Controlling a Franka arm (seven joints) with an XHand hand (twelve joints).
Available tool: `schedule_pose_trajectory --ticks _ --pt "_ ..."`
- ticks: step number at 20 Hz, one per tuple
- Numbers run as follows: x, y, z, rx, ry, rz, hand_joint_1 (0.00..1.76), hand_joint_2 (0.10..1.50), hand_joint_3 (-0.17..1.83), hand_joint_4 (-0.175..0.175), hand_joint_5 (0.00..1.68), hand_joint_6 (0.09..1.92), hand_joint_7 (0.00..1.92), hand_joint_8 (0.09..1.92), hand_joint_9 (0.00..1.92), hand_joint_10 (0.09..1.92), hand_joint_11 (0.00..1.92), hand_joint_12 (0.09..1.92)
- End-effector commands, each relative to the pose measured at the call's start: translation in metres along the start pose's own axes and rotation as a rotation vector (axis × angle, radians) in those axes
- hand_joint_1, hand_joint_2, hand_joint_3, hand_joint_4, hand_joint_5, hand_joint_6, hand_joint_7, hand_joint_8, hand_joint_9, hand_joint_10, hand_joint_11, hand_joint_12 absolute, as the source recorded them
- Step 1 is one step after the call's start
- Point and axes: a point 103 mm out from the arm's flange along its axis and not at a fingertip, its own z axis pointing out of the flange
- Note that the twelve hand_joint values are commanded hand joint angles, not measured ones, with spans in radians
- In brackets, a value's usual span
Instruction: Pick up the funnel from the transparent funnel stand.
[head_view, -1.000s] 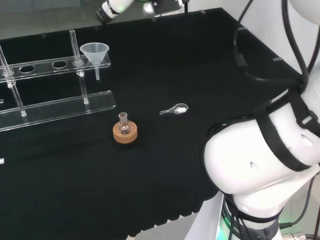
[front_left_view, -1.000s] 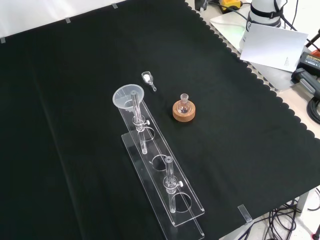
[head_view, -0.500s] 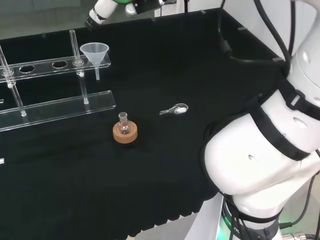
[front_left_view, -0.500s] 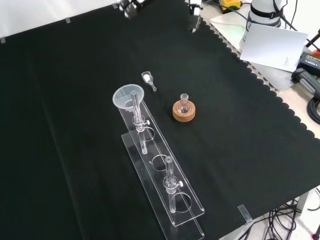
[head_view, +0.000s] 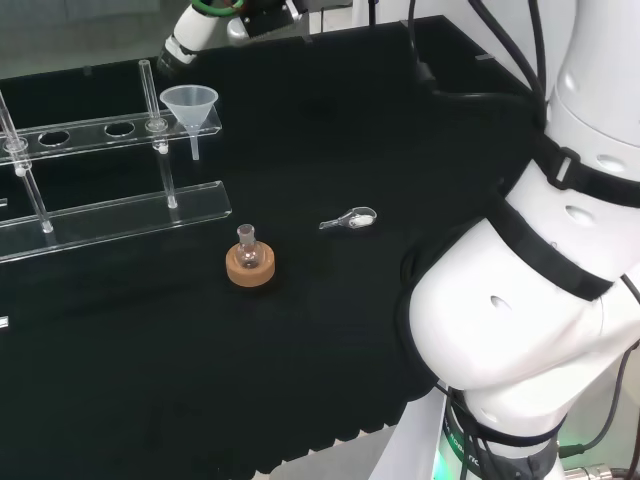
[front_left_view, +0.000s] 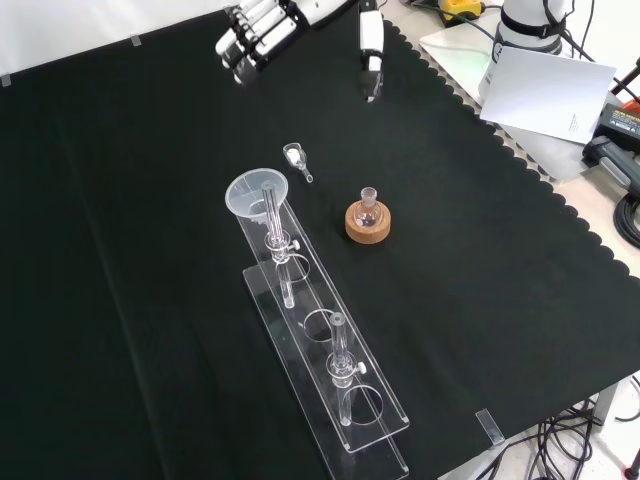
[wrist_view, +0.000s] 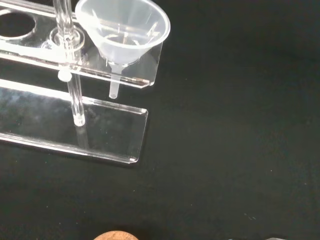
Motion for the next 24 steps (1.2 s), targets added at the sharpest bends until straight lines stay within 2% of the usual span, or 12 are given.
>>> schedule_pose_trajectory --ticks 1,4,9,10,15,16,18,19,21,24 --pt "-0.013 0.034 0.018 0.06 -0.009 -0.015 0.55 0.57 0.0 0.054 0.0 0.09 0.0 0.09 0.0 0.09 0.0 0.92" --pt "-0.015 0.044 0.023 0.072 0.015 -0.033 0.54 0.58 0.0 0.051 0.0 0.09 0.0 0.09 0.0 0.09 0.0 0.77" --pt "-0.013 0.061 0.026 0.046 0.072 -0.045 0.54 0.58 0.0 0.044 0.0 0.09 0.0 0.09 0.0 0.09 0.0 0.17" --pt "-0.013 0.069 0.029 0.058 0.074 -0.052 0.54 0.58 0.0 0.044 0.0 0.09 0.0 0.09 0.0 0.09 0.0 0.09" --pt "-0.007 0.086 0.034 0.052 0.087 -0.064 0.56 0.58 0.0 0.041 0.0 0.09 0.0 0.09 0.0 0.09 0.02 0.09" --pt "-0.004 0.088 0.035 0.061 0.081 -0.067 0.58 0.59 0.0 0.044 0.0 0.09 0.0 0.09 0.0 0.09 0.02 0.2" --pt "0.002 0.092 0.038 0.086 0.053 -0.083 0.61 0.59 0.0 0.041 0.0 0.09 0.0 0.09 0.0 0.09 0.0 0.67" --pt "0.003 0.093 0.039 0.096 0.046 -0.088 0.61 0.58 0.0 0.04 0.0 0.09 0.0 0.09 0.0 0.09 0.0 0.81" --pt "0.009 0.096 0.042 0.12 0.023 -0.104 0.61 0.58 0.0 0.031 0.0 0.09 0.0 0.09 0.0 0.09 0.0 0.93" --pt "0.015 0.1 0.047 0.144 0.01 -0.117 0.61 0.58 0.0 0.023 0.0 0.09 0.0 0.09 0.0 0.09 0.0 0.99"
